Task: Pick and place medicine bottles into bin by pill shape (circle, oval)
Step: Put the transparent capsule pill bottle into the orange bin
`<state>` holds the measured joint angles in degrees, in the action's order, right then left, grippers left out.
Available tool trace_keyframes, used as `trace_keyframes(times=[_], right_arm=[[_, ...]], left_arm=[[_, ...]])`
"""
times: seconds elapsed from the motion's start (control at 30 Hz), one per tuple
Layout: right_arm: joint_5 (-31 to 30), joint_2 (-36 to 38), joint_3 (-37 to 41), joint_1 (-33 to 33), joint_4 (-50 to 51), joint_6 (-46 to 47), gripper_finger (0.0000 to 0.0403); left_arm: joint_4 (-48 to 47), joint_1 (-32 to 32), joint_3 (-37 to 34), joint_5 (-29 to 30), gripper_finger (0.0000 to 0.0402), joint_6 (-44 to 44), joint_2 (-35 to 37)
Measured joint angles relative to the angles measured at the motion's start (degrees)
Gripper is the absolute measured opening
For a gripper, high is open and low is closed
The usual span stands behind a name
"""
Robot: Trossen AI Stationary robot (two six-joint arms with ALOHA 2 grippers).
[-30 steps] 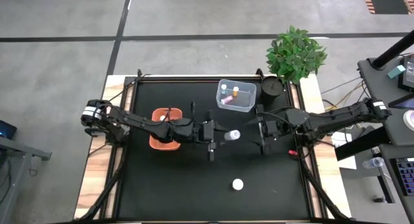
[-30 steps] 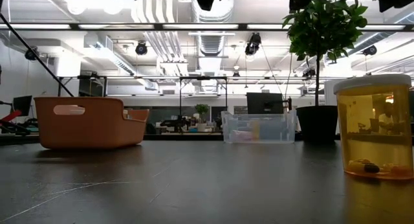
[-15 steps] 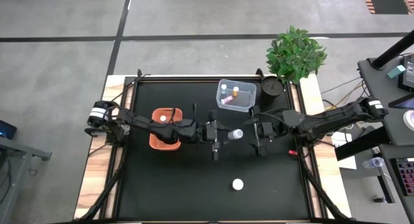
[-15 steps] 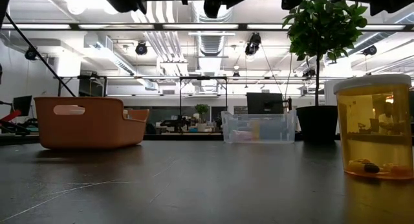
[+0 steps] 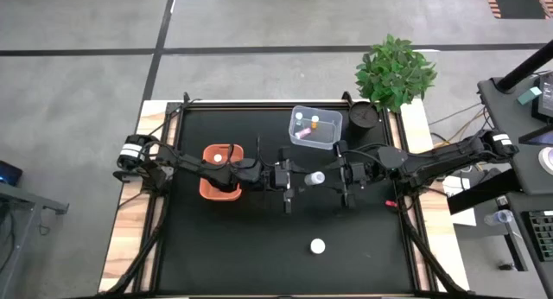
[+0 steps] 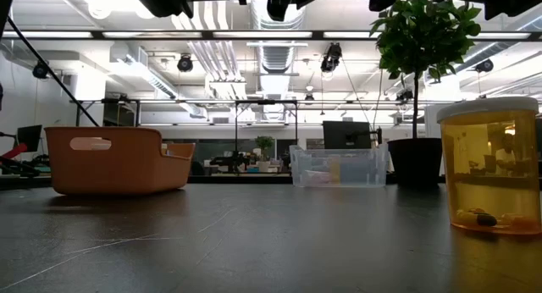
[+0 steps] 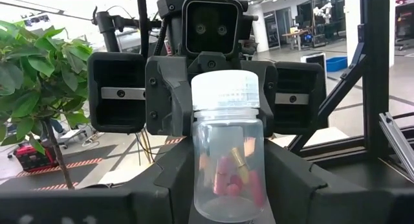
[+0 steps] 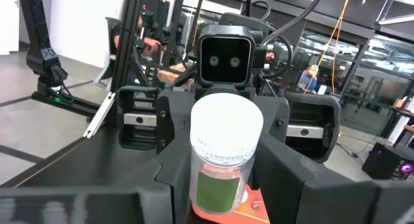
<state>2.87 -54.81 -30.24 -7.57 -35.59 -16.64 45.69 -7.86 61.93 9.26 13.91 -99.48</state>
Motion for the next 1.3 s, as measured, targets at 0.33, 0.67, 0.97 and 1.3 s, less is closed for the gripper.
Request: trace_keyframes(times=[0.33,0.67,0.97,1.3], right_arm=[[-0.15,0.09,0.0,0.11,0.74,-0.09,0.0142],[-6.21,2.93,-1.31,0.09,12.73,-2.45,0.0143],[-14.94,3.04,-6.9,0.09,38.25,-2.82,0.0143],[-15.41,2.89,-7.39,0.11,38.25,-2.71,0.0144]], left_arm=[[-0.07,-0.02,0.0,1.51,0.0228,-0.11,0.0],[-7.87,0.02,0.02,3.42,0.0282,-0.02,1.22],[-8.68,1.51,0.0,7.76,0.0283,-2.5,0.39],[-0.49,3.3,0.07,7.6,0.0283,-7.2,-6.19]])
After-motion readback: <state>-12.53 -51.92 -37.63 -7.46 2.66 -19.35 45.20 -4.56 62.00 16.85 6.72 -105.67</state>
